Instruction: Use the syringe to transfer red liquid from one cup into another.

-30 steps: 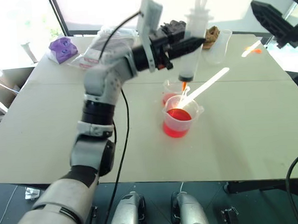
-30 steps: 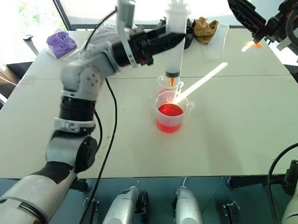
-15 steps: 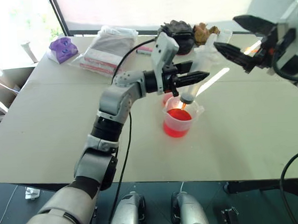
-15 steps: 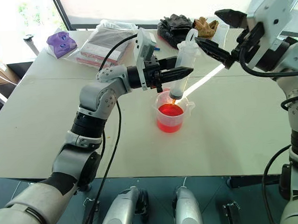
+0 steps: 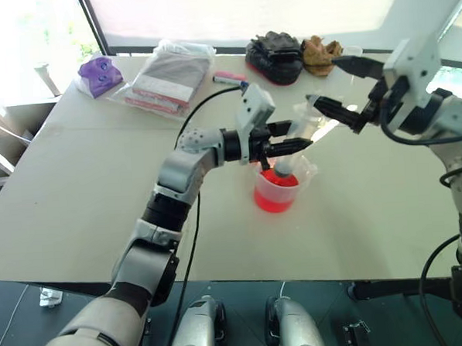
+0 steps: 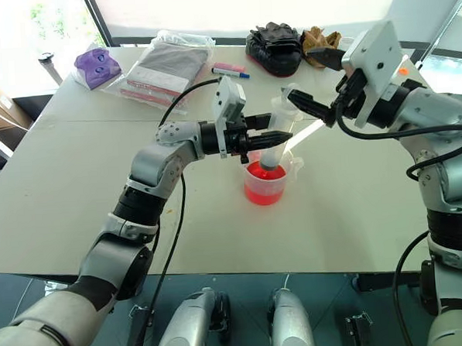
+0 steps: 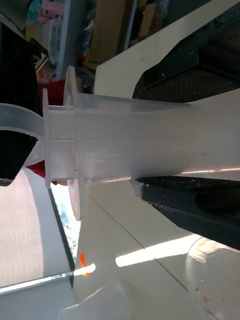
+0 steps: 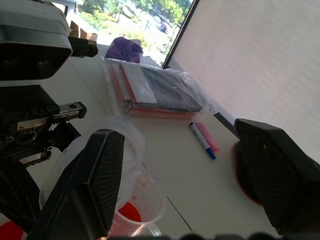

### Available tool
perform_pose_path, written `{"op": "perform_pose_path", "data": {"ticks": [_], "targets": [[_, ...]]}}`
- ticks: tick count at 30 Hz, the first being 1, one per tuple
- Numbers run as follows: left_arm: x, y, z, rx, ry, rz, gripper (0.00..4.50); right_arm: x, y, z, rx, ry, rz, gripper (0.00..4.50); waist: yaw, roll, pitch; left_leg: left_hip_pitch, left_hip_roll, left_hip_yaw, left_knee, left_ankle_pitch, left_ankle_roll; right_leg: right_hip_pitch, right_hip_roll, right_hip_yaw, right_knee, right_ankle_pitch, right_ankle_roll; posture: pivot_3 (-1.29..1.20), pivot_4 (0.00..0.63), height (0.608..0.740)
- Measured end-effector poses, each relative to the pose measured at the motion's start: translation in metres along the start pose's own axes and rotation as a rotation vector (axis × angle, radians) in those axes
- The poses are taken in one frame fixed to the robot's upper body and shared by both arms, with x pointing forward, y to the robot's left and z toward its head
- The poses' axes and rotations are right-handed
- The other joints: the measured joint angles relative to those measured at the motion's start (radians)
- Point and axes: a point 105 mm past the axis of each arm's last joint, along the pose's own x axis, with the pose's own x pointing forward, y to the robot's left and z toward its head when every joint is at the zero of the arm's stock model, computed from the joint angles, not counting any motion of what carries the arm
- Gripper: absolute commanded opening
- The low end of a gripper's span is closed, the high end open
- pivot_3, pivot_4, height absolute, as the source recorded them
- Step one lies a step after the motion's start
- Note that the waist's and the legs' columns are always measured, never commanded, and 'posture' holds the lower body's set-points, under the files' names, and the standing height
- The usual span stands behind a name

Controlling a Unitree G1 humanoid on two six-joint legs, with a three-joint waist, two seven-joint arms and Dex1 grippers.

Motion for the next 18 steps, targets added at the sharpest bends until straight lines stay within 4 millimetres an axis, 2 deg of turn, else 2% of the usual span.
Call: {"op": "perform_pose_path", "data": {"ticks": [6,7,8,13,14,18], "targets": [[-0.001,-0.003,-0.011,0.011,0.018,-0.001,1.55,0.001,0.011,-0.006,0.025,0.018,0.020,3.65,-0.001,0.000,0.000,0.000,0.000,0.000,0.000,-0.001,0.001,0.000,0.000,0.000,0.000,0.000,0.000,0.00,0.150,0.740],[-0.001,-0.003,-0.011,0.014,0.019,-0.001,1.55,0.001,0.012,-0.006,0.024,0.019,0.022,3.09,-0.001,0.000,0.000,0.000,0.000,0.000,0.000,-0.001,0.001,0.000,0.000,0.000,0.000,0.000,-0.001,0.00,0.150,0.740],[-0.001,-0.003,-0.011,0.016,0.020,-0.001,1.55,0.001,0.013,-0.006,0.025,0.019,0.026,2.83,-0.001,0.000,0.000,0.000,0.000,0.000,0.000,-0.001,0.001,0.000,0.000,0.000,0.000,0.000,-0.001,0.00,0.150,0.740],[-0.001,-0.002,-0.010,0.020,0.017,0.013,1.55,0.004,0.022,-0.006,0.034,0.010,0.060,0.39,0.000,0.000,0.000,0.000,0.000,0.000,0.000,-0.001,0.002,0.000,0.000,0.000,0.000,0.000,-0.001,0.00,0.150,0.740],[-0.001,-0.002,-0.010,0.020,0.016,0.014,1.55,0.005,0.023,-0.006,0.033,0.010,0.061,0.04,0.000,0.000,0.000,0.000,0.000,0.000,0.000,-0.001,0.002,0.000,0.000,0.000,0.000,0.000,-0.001,0.00,0.150,0.740],[-0.002,-0.002,-0.007,0.025,0.009,0.021,1.55,0.007,0.020,-0.003,0.020,0.002,0.054,0.04,-0.001,0.000,0.000,0.000,0.000,0.000,0.000,-0.001,0.002,0.000,0.000,0.000,0.000,0.000,0.000,0.00,0.150,0.740]]}}
